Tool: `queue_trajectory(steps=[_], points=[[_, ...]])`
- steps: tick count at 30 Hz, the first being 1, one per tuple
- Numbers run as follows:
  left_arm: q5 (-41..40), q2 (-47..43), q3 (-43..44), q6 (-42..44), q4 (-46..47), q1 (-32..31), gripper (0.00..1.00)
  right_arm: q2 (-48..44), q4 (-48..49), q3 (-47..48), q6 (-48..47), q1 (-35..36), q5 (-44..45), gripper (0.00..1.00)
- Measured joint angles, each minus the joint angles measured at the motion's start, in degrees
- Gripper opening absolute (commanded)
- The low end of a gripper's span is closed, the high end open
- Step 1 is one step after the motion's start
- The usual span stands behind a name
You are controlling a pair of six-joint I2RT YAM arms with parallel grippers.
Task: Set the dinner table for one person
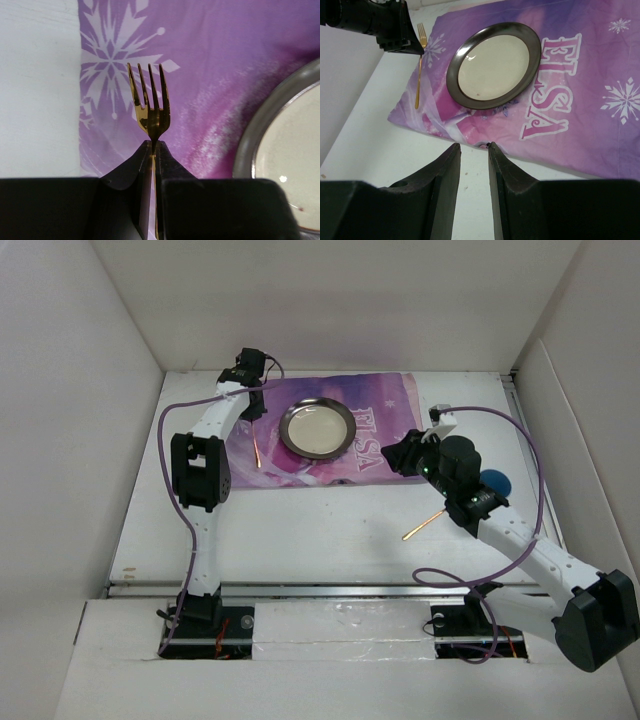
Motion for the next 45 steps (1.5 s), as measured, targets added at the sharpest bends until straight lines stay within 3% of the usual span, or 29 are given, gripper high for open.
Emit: queue_trajectory(steps=[18, 23, 28, 31, 32, 33, 34, 38, 41, 43, 45], points=[[-1.7, 8.1, 6.7, 1.8, -0.7, 0.3, 0.0, 4.6, 0.9, 0.0, -0.9, 2.5, 2.0, 0.35], [-2.2, 8.1, 6.7, 1.8, -0.4, 0.1, 0.12, 5.3, 0.8, 0.1, -0.9, 2.6, 2.4, 0.35], [-1.8, 8.0, 6.1, 1.8, 1.4, 0.1, 0.3, 5.3, 0.8, 0.1, -1.0, 2.6, 3.7, 0.34], [-1.2, 7.6, 4.6, 1.4, 2.6, 0.1, 0.31, 5.2, 0.7, 0.1, -1.0, 2.9, 4.5, 0.29], [-0.9, 7.3, 4.2, 1.0, 2.7, 0.1, 0.31, 5.1, 0.6, 0.1, -1.0, 3.0, 4.7, 0.1], [-0.3, 6.9, 3.8, 0.5, 2.7, 0.1, 0.31, 5.0, 0.4, 0.1, -1.1, 3.1, 4.9, 0.02], [0.5, 6.1, 3.5, 0.0, 2.7, 0.0, 0.31, 4.8, 0.0, 0.1, -0.9, 3.2, 5.1, 0.0], [3.7, -1.8, -0.4, -2.9, 4.0, -0.8, 0.24, 1.2, -1.3, -1.8, 0.4, 3.6, 7.4, 0.0], [5.7, -17.1, -10.7, -4.4, 8.1, -3.8, 0.14, -4.9, -2.5, -7.6, 2.1, 3.7, 10.3, 0.0], [8.1, -31.3, -19.6, -5.9, 12.0, -7.0, 0.07, -8.6, -4.0, -12.2, 3.9, 3.8, 12.5, 0.09], [13.2, -46.2, -29.2, -7.6, 18.7, -10.1, 0.0, -11.4, -6.5, -16.1, 6.0, 3.6, 13.9, 0.24]])
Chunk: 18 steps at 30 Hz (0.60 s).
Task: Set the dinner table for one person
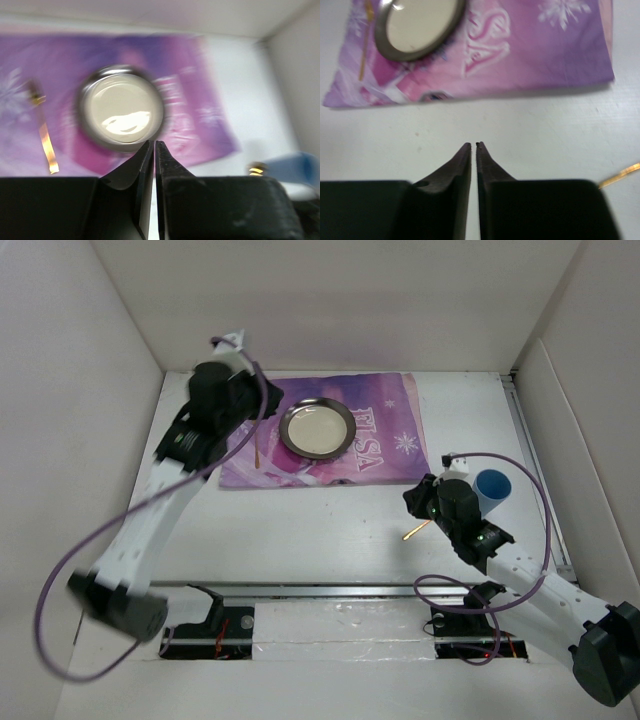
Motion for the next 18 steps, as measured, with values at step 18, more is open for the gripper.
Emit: queue_trajectory(steps=[18], points=[[9.2, -61.1, -39.1, -0.3, 1.5, -0.2, 0.35, 11.4, -24.4, 4.7, 9.6, -16.9, 5.4, 0.36]])
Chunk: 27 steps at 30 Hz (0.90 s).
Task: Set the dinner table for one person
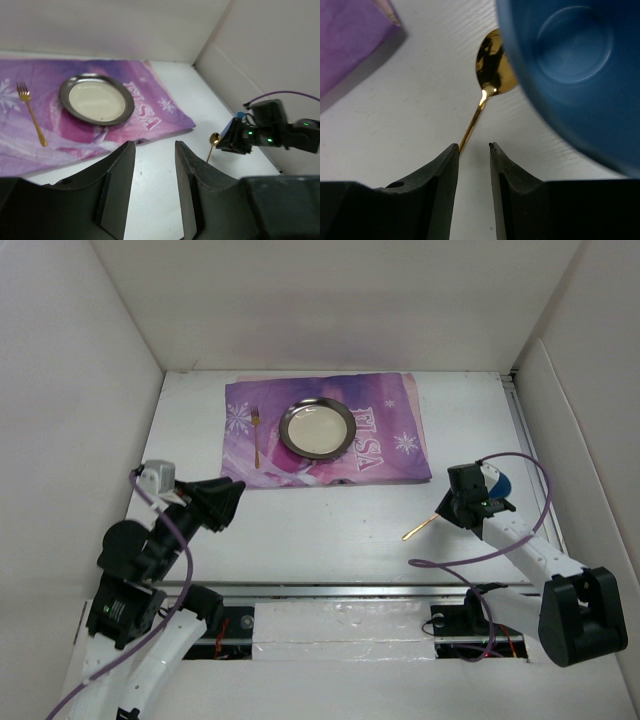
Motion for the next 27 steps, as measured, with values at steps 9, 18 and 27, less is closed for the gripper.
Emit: queue_trajectory(steps=[9, 18, 27], points=[[-6.4, -10.3, -4.8, 1.4, 1.1, -6.0, 0.35, 9.8, -3.3, 7.0, -0.9, -2.1, -1.8, 0.37], [-7.5, -10.7, -7.1, 2.1, 0.9, -7.6, 0.35, 15.1, -3.5, 7.7, 3.0, 0.8, -3.2, 0.35], [-10.1, -14.3, -7.1, 2.3, 0.9, -9.2, 0.35, 20.3, -7.8, 11.4, 7.1, 1.7, -4.7, 0.26]])
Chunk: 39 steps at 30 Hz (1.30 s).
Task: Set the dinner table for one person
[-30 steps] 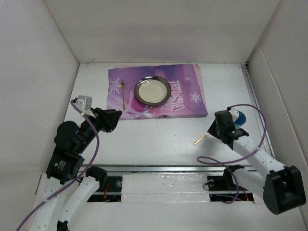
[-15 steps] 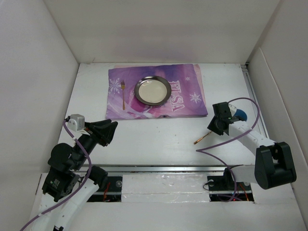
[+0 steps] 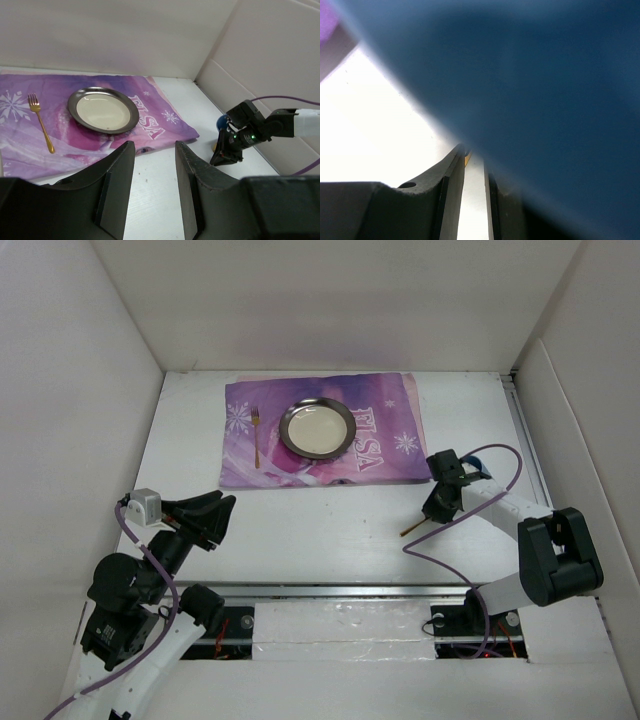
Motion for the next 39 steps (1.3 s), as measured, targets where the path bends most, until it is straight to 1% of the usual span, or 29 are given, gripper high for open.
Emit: queue_trajectory(steps=[4, 7, 8, 9, 10, 17, 22, 24, 26, 30, 31, 33, 34, 35, 37, 39], points=[[-2.0, -1.2, 0.0, 0.0, 0.0, 0.0, 0.35, 0.0, -1.4, 0.2, 2.1, 0.3, -0.6, 0.12], [-3.1, -1.6, 0.0, 0.0, 0.0, -0.1, 0.35, -0.9, -2.0, -0.3, 3.4, 0.8, -0.6, 0.07], [-3.3, -1.6, 0.0, 0.0, 0.0, -0.2, 0.35, -1.6, -2.1, -0.7, 3.6, 0.8, -0.6, 0.03], [-3.7, -1.7, 0.0, 0.0, 0.0, -0.3, 0.35, -2.5, -2.5, -1.0, 3.8, 0.9, -0.6, 0.03], [-3.8, -1.6, 0.0, 0.0, 0.0, -0.4, 0.35, -3.3, -2.7, -1.2, 3.9, 0.9, -0.6, 0.0], [-4.7, -1.6, 0.0, 0.0, 0.0, -0.5, 0.35, -8.7, -2.8, -1.4, 2.8, 1.5, -1.2, 0.0], [-5.0, -1.2, 0.0, 0.0, 0.0, -0.5, 0.35, -9.8, -2.9, -1.4, 0.9, 6.1, -0.9, 0.0], [-5.1, -0.9, 0.0, 0.0, 0.0, -0.5, 0.35, -10.7, -3.1, -0.9, -1.1, 9.6, -0.6, 0.0], [-5.2, -0.2, 0.0, 0.0, 0.0, -0.5, 0.35, -10.6, -3.1, 1.0, -2.6, 11.1, -0.4, 0.0], [-5.3, 1.6, 0.0, 0.0, 0.0, -0.5, 0.35, -8.2, -2.8, 8.5, -5.0, 12.5, 1.8, 0.0], [-5.3, 2.0, 0.0, 0.0, 0.0, -0.5, 0.35, -7.4, -2.6, 10.1, -5.3, 12.8, 2.3, 0.02], [-5.3, 2.7, -0.1, 0.0, 0.0, -0.5, 0.35, -6.1, -2.0, 11.1, -5.3, 13.1, 3.5, 0.12], [-5.3, 3.0, -0.1, 0.0, 0.0, -0.5, 0.35, -5.8, -2.1, 10.8, -5.1, 13.2, 4.1, 0.23], [-5.3, 3.1, -0.1, 0.0, 0.0, -0.5, 0.35, -5.7, -2.0, 10.0, -5.0, 13.1, 4.6, 0.28], [-5.3, 3.3, -0.1, 0.0, 0.0, -0.5, 0.35, -5.6, -2.0, 7.6, -4.6, 12.7, 5.1, 0.34], [-5.3, 3.3, -0.1, 0.0, 0.0, -0.5, 0.35, -5.0, -2.2, 5.2, -3.8, 12.2, 5.1, 0.35]])
